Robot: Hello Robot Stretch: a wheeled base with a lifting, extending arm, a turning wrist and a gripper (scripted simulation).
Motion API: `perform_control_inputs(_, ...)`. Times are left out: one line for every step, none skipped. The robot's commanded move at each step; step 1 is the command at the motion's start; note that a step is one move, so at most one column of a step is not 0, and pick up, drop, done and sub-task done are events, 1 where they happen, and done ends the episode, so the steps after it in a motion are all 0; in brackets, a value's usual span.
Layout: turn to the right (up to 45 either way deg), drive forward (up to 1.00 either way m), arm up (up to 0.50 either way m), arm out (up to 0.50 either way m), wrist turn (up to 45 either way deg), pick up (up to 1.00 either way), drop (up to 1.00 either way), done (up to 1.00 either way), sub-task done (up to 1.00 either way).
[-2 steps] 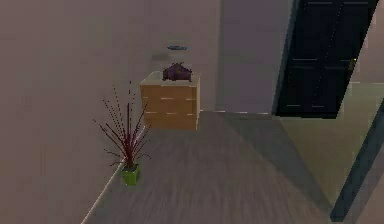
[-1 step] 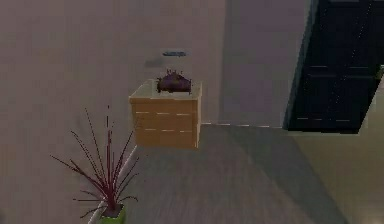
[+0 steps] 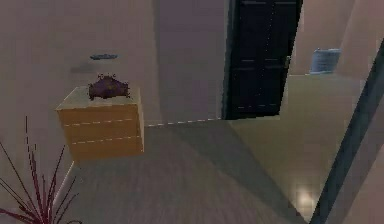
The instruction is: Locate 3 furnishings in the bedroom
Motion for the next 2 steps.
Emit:
perform_control_inputs(0.0, 1.00, 0.00, 0.00, 0.0, 0.00, 0.00, 0.00, 0.00)
perform_control_inputs(3.0, 0.00, 0.00, 0.00, 0.0, 0.00, 0.00, 0.00, 0.00)
